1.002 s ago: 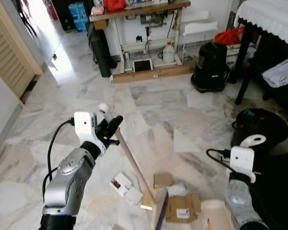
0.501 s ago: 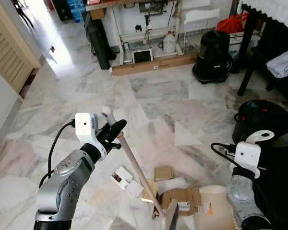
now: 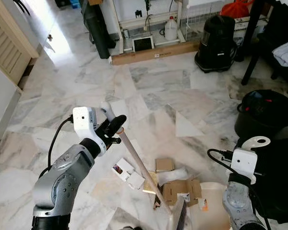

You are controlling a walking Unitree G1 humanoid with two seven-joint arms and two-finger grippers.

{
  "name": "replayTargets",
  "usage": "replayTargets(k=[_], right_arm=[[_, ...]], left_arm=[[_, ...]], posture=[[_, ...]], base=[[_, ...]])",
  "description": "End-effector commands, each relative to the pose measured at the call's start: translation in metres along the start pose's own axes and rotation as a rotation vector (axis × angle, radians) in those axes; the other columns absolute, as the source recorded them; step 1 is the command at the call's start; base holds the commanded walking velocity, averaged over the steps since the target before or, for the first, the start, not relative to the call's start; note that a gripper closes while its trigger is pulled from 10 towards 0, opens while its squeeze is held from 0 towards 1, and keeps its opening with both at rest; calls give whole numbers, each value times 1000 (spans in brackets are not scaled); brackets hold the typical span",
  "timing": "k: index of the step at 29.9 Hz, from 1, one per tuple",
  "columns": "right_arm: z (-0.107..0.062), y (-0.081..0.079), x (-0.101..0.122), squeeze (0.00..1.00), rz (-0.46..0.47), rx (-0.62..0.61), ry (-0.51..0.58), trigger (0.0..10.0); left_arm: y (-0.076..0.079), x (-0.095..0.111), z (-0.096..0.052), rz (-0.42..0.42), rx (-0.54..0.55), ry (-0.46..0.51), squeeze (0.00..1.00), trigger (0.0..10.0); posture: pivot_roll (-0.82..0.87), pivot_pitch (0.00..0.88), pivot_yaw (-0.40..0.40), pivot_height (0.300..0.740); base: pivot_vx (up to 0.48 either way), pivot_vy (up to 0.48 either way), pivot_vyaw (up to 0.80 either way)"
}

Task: Sweep floor

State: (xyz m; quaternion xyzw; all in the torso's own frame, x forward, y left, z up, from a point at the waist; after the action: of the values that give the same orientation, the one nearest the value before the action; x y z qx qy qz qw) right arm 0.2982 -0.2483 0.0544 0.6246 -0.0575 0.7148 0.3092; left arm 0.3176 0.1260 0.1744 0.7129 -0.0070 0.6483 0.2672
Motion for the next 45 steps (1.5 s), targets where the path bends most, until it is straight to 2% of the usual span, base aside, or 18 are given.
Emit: replayTargets(k=[1, 4, 7, 15, 20, 24, 29, 30, 31, 35, 42, 45], right_arm=[[-15, -4, -16, 0, -29, 34, -72, 10000], [-15, -3, -16, 0, -27, 30, -68, 10000], [-16, -2, -15, 0, -23, 25, -62, 10000], [-22, 0, -17, 0, -17, 28, -61, 10000], [-25, 0, -18, 0, -17, 33, -69, 10000], [-25, -1, -19, 0, -19, 38, -72, 10000], [-25, -1, -19, 0, -19, 40, -75, 10000], [-25, -1, -19, 0, -19, 42, -76, 10000], [-25, -2, -19, 0, -21, 45, -79, 10000], [-25, -4, -19, 0, -20, 47, -84, 10000], [-23, -7, -18, 0, -17, 53, -90, 10000], [-22, -7, -18, 0, -16, 54, -92, 10000]], left_arm=[[-16, -4, 8, 38, 81, 8, 0, 10000], [-25, -8, 18, 19, 125, 32, 0, 10000], [-30, -16, 27, 41, 136, 33, 0, 10000], [-39, -26, 37, -16, 176, 97, 0, 10000], [-33, -30, 45, -46, 148, 118, 0, 10000], [-26, -38, 50, -71, 88, 71, 0, 10000], [-25, -49, 53, -165, 43, 30, 0, 10000], [-25, -51, 53, -194, 39, 22, 0, 10000], [-24, -54, 54, -259, 21, 10, 0, 10000], [-16, -55, 55, -343, -40, -12, 0, 10000], [-9, -50, 59, -417, -94, -14, 0, 10000], [-8, -44, 60, -386, -93, -2, 0, 10000]], posture=[[139, 175, 178, 740], [119, 181, 175, 740], [99, 188, 172, 740], [61, 191, 162, 740], [54, 189, 158, 740], [45, 182, 158, 740], [41, 174, 156, 740], [41, 173, 155, 740], [42, 169, 155, 740], [47, 165, 155, 740], [52, 161, 153, 740], [50, 156, 151, 740]], base=[[0, 0, 0], [0, 0, 0], [0, 0, 0], [0, 0, 0], [0, 0, 0], [0, 0, 0], [0, 0, 0], [0, 0, 0], [0, 0, 0], [0, 0, 0], [0, 0, 0], [0, 0, 0]])
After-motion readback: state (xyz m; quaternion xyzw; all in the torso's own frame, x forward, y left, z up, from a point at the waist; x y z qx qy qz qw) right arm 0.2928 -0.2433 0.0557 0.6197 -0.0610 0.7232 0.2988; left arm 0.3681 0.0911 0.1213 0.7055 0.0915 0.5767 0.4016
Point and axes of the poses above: a point about 5 cm out from each wrist's last joint towards the gripper, its own z axis pointing out of the wrist towards the gripper, its own x axis along the axis of the wrist's last joint, y = z × x, the point moved 3 cm from there along z, pointing out of the wrist towards the gripper, and after that the axes turned 1 degree about -z, right-handed, at the moved point
